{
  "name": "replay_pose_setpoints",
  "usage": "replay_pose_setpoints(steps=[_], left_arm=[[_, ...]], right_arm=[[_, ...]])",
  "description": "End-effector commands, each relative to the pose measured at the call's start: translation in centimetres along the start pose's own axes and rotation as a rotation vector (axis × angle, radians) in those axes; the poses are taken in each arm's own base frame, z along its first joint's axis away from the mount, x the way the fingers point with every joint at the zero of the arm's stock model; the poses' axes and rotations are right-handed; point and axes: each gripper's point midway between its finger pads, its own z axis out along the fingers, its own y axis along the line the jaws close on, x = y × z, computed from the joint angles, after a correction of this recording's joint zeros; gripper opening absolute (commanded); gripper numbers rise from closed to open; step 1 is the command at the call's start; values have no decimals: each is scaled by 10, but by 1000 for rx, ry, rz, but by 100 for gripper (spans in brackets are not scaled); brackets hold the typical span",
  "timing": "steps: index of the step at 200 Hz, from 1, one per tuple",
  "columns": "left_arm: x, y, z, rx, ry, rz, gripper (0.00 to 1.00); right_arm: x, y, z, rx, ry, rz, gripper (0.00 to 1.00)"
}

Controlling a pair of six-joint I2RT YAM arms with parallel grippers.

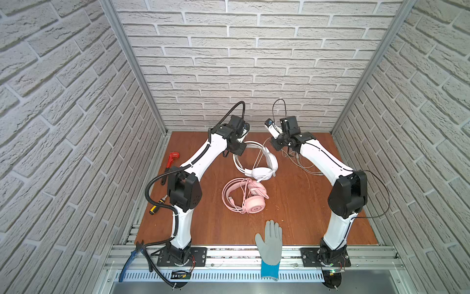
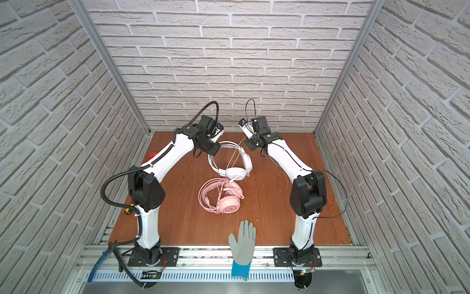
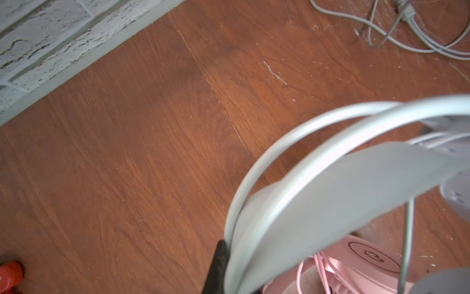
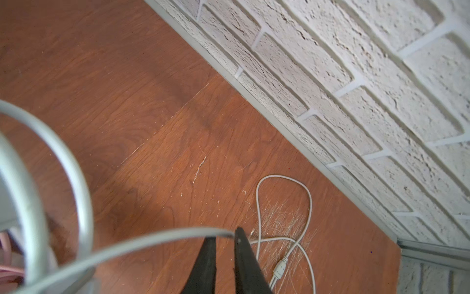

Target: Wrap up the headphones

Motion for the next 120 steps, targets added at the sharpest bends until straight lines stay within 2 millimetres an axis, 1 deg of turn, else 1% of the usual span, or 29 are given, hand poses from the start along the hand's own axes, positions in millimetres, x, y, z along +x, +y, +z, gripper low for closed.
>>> replay_pose_setpoints(steps=[1,21,45,60,74,81,94,120], left_arm=[[-18,-15,-29,71,-111,24,0],[-18,-18,-32,102,-128,24,0],[-21,-20,-37,126,-148,13,0],[-23,-19,-40,132,-159,4,0],[-24,-17,-41,135,-163,-1,0],[-24,-16,-41,137,-163,-3,0],[-22,-14,-40,141,-159,-8,0],[-21,-12,-38,146,-151,-17,0]], right_arm=[[-7,-4,5,-33,-57,97,19],[-2,-5,10,-50,-56,123,19],[2,0,16,-97,-63,149,19],[5,3,19,-121,-69,169,21],[7,5,19,-144,-85,205,26],[9,3,17,-150,-96,231,31],[11,-1,13,-162,-125,275,40],[21,-11,0,-167,-170,335,50]])
